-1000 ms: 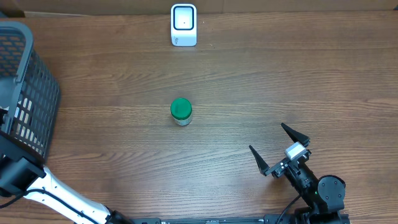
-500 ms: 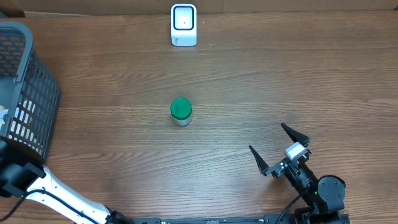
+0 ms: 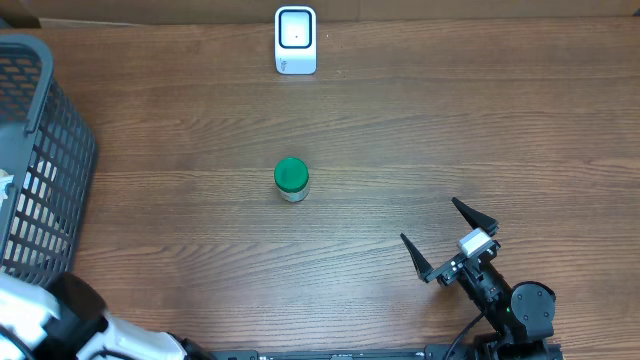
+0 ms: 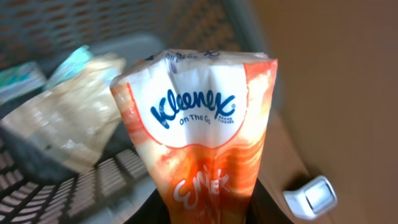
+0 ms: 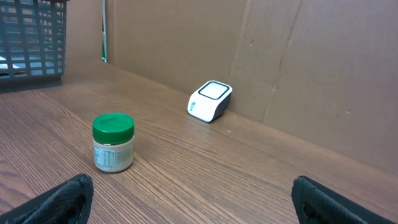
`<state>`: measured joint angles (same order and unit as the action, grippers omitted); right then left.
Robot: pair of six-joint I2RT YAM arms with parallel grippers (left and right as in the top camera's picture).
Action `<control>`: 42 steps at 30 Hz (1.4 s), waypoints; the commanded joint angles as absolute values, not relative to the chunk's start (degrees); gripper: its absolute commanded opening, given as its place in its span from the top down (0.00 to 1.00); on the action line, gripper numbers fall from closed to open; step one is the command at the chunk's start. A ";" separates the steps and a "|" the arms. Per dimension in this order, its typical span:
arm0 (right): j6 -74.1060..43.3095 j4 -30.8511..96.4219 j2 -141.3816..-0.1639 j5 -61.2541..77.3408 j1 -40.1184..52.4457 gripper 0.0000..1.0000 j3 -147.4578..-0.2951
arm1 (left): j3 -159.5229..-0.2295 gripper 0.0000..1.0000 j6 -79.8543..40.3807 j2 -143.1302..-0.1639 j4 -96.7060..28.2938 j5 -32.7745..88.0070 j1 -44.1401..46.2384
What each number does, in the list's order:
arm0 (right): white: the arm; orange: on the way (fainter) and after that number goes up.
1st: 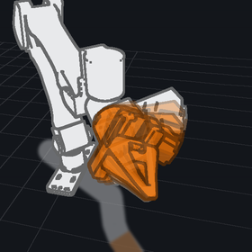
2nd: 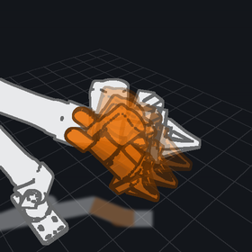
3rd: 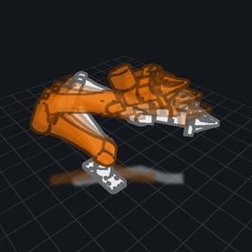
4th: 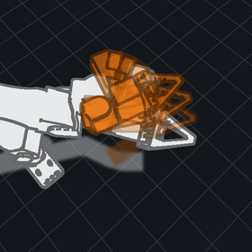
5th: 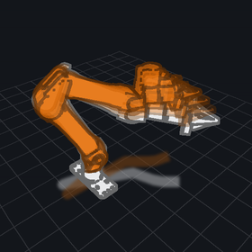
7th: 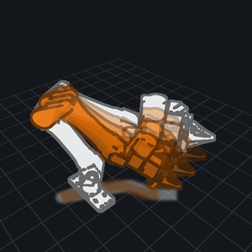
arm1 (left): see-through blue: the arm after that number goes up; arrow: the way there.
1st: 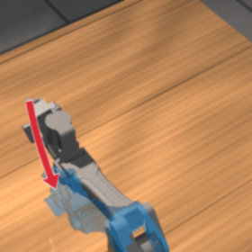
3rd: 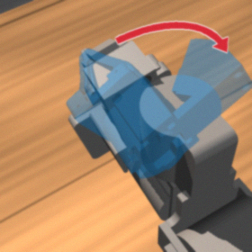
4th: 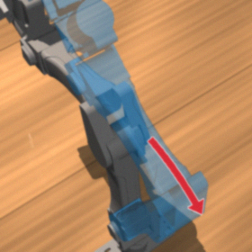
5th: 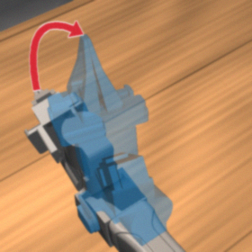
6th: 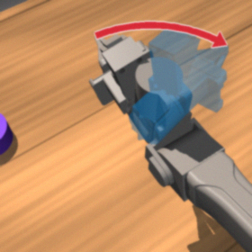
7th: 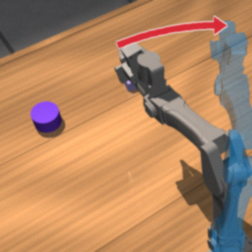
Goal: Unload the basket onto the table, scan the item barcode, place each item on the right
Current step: 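Place the orange Kleenex pack on the table left of the jar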
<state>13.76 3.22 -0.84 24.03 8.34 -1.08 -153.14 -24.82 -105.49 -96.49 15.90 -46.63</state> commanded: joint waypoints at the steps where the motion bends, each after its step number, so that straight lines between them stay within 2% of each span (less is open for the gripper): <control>1: 13.47 3.14 -0.16 24.23 8.62 0.00 -0.47 | -153.62 0.78 -16.03 -100.27 -96.82 22.61 -42.00; 6: 13.47 3.14 -0.16 24.23 8.62 0.00 -0.47 | -149.40 0.76 -13.26 -93.62 -96.82 21.69 -27.46; 10: 13.47 3.14 -0.16 24.23 8.62 0.00 -0.47 | -140.62 0.71 -12.84 -90.59 -96.82 13.93 -15.00; 15: 13.47 3.14 -0.16 24.21 8.62 0.00 -0.47 | -124.57 0.73 -13.80 -90.08 -96.55 11.33 -4.71; 19: 13.47 3.14 -0.16 24.23 8.62 0.00 -0.47 | -109.62 0.72 -14.59 -91.20 -91.55 6.85 0.58; 24: 13.47 3.14 -0.16 24.23 8.62 0.00 -0.47 | -90.87 0.69 -17.12 -92.68 -78.35 4.60 5.04; 30: 13.47 3.14 -0.16 24.23 8.62 0.00 -0.47 | -77.10 0.65 -17.26 -96.31 -63.83 4.45 7.51; 38: 13.47 3.14 -0.16 24.21 8.62 0.00 -0.47 | -72.84 0.43 -16.86 -101.54 -53.56 5.93 7.68; 42: 13.47 3.14 -0.16 24.21 8.62 0.00 -0.47 | -73.08 0.40 -16.88 -102.59 -52.58 7.11 7.88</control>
